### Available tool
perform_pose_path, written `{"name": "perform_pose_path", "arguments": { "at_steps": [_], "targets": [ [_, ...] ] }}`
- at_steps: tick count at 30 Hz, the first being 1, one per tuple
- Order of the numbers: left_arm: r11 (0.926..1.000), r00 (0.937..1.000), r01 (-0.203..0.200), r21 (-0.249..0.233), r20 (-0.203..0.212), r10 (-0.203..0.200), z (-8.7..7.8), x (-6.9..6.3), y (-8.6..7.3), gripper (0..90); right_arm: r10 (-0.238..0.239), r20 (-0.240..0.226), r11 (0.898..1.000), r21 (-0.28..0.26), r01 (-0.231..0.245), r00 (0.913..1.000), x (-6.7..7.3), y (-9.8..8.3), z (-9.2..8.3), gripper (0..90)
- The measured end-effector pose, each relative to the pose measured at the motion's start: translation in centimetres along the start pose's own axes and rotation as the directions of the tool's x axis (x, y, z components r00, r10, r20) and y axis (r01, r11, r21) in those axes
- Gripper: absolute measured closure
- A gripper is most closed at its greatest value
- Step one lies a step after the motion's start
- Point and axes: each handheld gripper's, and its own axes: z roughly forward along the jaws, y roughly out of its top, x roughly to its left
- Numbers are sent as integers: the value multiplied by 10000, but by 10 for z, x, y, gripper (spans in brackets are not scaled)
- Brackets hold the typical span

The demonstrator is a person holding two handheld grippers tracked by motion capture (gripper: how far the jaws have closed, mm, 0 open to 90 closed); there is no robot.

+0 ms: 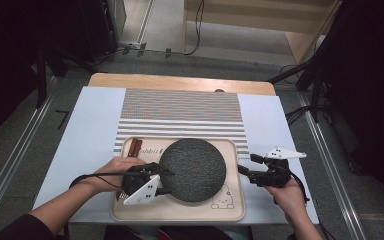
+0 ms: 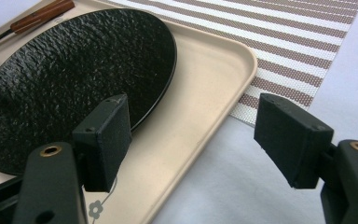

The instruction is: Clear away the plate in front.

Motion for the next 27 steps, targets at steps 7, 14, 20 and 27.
{"name": "perform_pose_path", "arguments": {
  "at_steps": [7, 14, 20, 27],
  "targets": [
    [9793, 9793, 2020, 99, -177, -2018, 5, 20, -7, 458, -21, -63, 10000, 25, 21, 10000, 1, 0, 0, 253],
    [9116, 9116, 4098, 321, -507, -4080, 7, 39, -18, 418, -43, -166, 10000, 5, 43, 9999, 2, 0, 1, 253],
    [8335, 8319, 5521, 210, -805, -5490, 2, 50, -25, 418, -78, -266, 10000, 38, 79, 9996, 3, 0, 1, 253],
    [7177, 7180, 6951, 423, -927, -6899, -3, 58, -31, 351, -131, -372, 9999, 51, 133, 9992, 5, 0, 2, 253]
  ]
}}
